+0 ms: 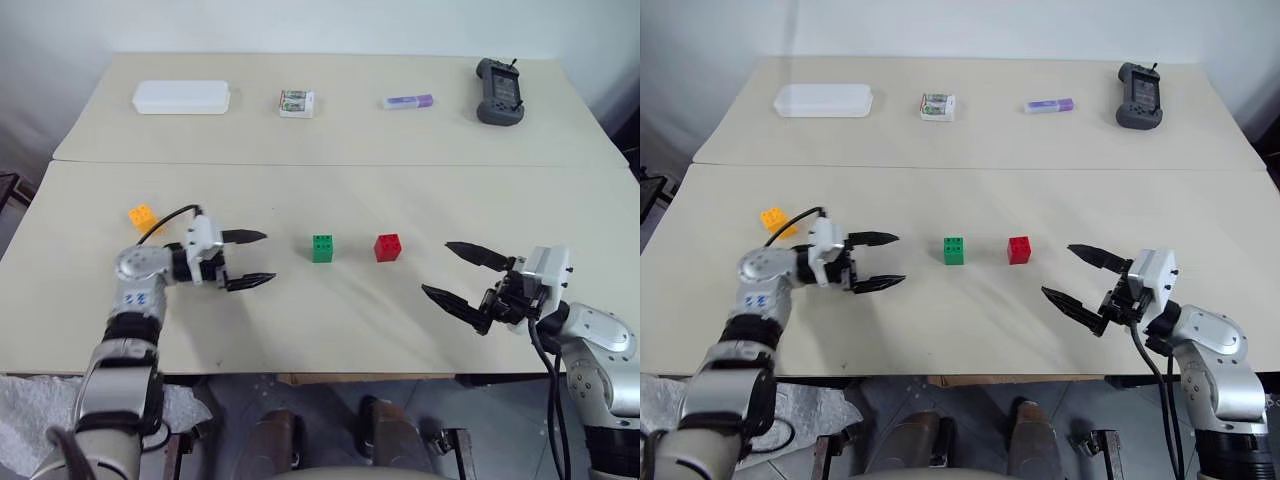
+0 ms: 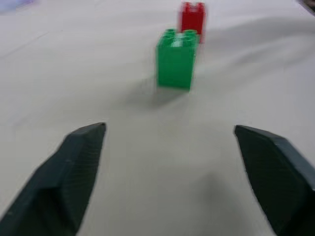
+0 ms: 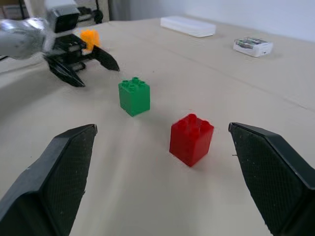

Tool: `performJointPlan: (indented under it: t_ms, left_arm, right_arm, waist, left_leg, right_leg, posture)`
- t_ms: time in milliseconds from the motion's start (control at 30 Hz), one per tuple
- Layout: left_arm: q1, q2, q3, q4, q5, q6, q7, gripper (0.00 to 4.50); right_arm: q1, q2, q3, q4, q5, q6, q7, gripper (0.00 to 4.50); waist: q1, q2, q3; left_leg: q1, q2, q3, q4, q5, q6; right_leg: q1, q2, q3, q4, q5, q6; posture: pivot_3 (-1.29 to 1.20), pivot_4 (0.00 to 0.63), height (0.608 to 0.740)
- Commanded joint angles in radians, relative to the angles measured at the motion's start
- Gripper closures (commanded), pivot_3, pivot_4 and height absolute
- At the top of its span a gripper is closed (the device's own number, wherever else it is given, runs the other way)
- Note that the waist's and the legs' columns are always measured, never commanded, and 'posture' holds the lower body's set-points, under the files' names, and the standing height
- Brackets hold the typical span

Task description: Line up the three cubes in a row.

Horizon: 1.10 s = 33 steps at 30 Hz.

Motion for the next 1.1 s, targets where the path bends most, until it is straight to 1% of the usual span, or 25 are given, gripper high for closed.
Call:
performJointPlan:
  t_ms: [33,133,200,267,433,533,600,700,767,800,867,933,1000,1100]
  left_arm:
    - [0.242,0.006,0.107,-0.392,-0.102,0.134,0.157,0.02]
    - [0.42,-0.008,0.179,-0.572,-0.124,0.194,0.282,0.02]
    - [0.558,-0.063,0.314,-0.623,-0.147,0.183,0.415,0.02]
    - [0.652,-0.113,0.409,-0.658,-0.176,0.191,0.51,0.02]
    - [0.792,-0.22,0.535,-0.669,-0.199,0.156,0.665,0.02]
    - [0.828,-0.27,0.58,-0.641,-0.193,0.13,0.745,0.02]
    - [0.825,-0.279,0.571,-0.659,-0.194,0.134,0.768,0.02]
    - [0.78,-0.288,0.537,-0.723,-0.218,0.193,0.837,0.02]
    - [0.738,-0.28,0.514,-0.78,-0.215,0.327,0.96,0.02]
    - [0.706,-0.28,0.508,-0.809,-0.222,0.392,1.03,0.02]
    - [0.639,-0.272,0.476,-0.86,-0.223,0.495,1.121,0.02]
    - [0.53,-0.258,0.418,-0.886,-0.217,0.611,1.202,0.02]
    - [0.426,-0.241,0.377,-0.862,-0.172,0.707,1.293,0.02]
    - [0.296,-0.229,0.359,-0.779,-0.108,0.82,1.426,0.02]
  right_arm:
    - [-0.036,0.021,0.04,-0.011,-0.01,-0.037,0.02,0.0]
    - [-0.065,0.042,0.068,-0.011,-0.012,-0.05,0.026,0.0]
    - [-0.103,0.066,0.11,-0.01,-0.021,-0.062,0.035,0.0]
    - [-0.131,0.078,0.14,-0.007,-0.03,-0.07,0.049,0.0]
    - [-0.179,0.066,0.188,0.018,-0.058,-0.098,0.1,0.0]
    - [-0.209,0.071,0.186,0.038,-0.052,-0.094,0.102,0.0]
    - [-0.221,0.07,0.184,0.046,-0.05,-0.091,0.105,0.0]
    - [-0.233,0.068,0.18,0.055,-0.045,-0.087,0.109,0.0]
    - [-0.239,0.067,0.177,0.059,-0.042,-0.083,0.11,0.0]
    - [-0.24,0.066,0.174,0.059,-0.043,-0.082,0.108,0.0]
    - [-0.243,0.064,0.16,0.063,-0.038,-0.072,0.095,0.0]
    - [-0.243,0.064,0.14,0.073,-0.037,-0.068,0.075,0.0]
    - [-0.245,0.06,0.13,0.084,-0.039,-0.065,0.064,0.0]
    - [-0.247,0.063,0.126,0.075,-0.033,-0.05,0.053,0.0]
  waist:
    - [0.0,0.0,0.0]
    - [0.017,0.0,0.0]
    - [0.019,0.0,0.0]
    - [0.015,0.0,0.0]
    - [0.028,0.0,0.0]
    - [0.028,0.0,-0.001]
    - [0.031,-0.001,-0.001]
    - [0.03,-0.001,-0.001]
    - [0.03,-0.001,-0.001]
    - [0.029,-0.001,-0.001]
    - [0.028,-0.001,-0.001]
    - [0.03,-0.001,-0.001]
    - [0.029,-0.001,-0.001]
    - [0.026,-0.001,-0.001]
  left_leg:
    - [0.0,0.0,-0.001,0.0,0.0,0.0]
    - [0.0,0.0,-0.003,0.001,-0.001,-0.001]
    - [0.0,0.0,-0.003,0.002,-0.002,-0.001]
    - [0.002,0.0,-0.002,0.001,-0.002,-0.002]
    - [0.002,0.002,-0.002,0.001,-0.003,-0.003]
    - [0.002,0.001,-0.001,0.001,-0.003,-0.003]
    - [0.002,0.001,-0.002,0.001,-0.003,-0.003]
    - [0.002,0.001,-0.002,0.001,-0.003,-0.003]
    - [0.002,0.001,-0.002,0.001,-0.003,-0.003]
    - [0.002,0.001,-0.002,0.001,-0.003,-0.003]
    - [0.002,0.001,-0.002,0.001,-0.004,-0.003]
    - [0.002,0.001,-0.002,0.001,-0.003,-0.003]
    - [0.002,0.0,-0.002,0.001,-0.003,-0.003]
    - [0.002,-0.001,-0.002,0.001,-0.003,-0.003]
  right_leg:
    - [0.0,0.0,0.0,0.0,0.0,0.0]
    - [0.001,0.0,0.0,-0.001,0.0,0.0]
    - [0.002,0.0,0.0,-0.002,0.0,-0.001]
    - [0.003,0.0,0.001,-0.002,0.0,-0.001]
    - [0.003,0.001,0.0,-0.002,-0.001,-0.002]
    - [0.003,0.0,0.0,-0.002,-0.001,-0.002]
    - [0.003,0.0,-0.001,-0.002,-0.001,-0.002]
    - [0.003,0.0,-0.001,-0.003,-0.001,-0.002]
    - [0.003,0.0,0.0,-0.002,-0.001,-0.002]
    - [0.003,0.0,0.0,-0.002,-0.001,-0.002]
    - [0.003,0.001,0.0,-0.001,-0.001,-0.002]
    - [0.002,0.001,0.0,-0.001,-0.001,-0.002]
    - [0.002,0.001,0.0,0.0,-0.001,-0.002]
    - [0.002,0.001,0.0,0.0,-0.001,-0.002]
  posture:
    - [0.0,0.15,0.74]
    - [0.0,0.15,0.74]
    - [0.0,0.15,0.74]
    - [0.0,0.15,0.74]
    - [0.0,0.15,0.74]
    - [0.0,0.15,0.74]
    - [0.0,0.15,0.74]
    - [0.0,0.15,0.74]
    - [0.0,0.15,0.74]
    - [0.0,0.15,0.74]
    - [0.0,0.15,0.74]
    - [0.0,0.15,0.74]
    - [0.0,0.15,0.74]
    - [0.0,0.15,0.74]
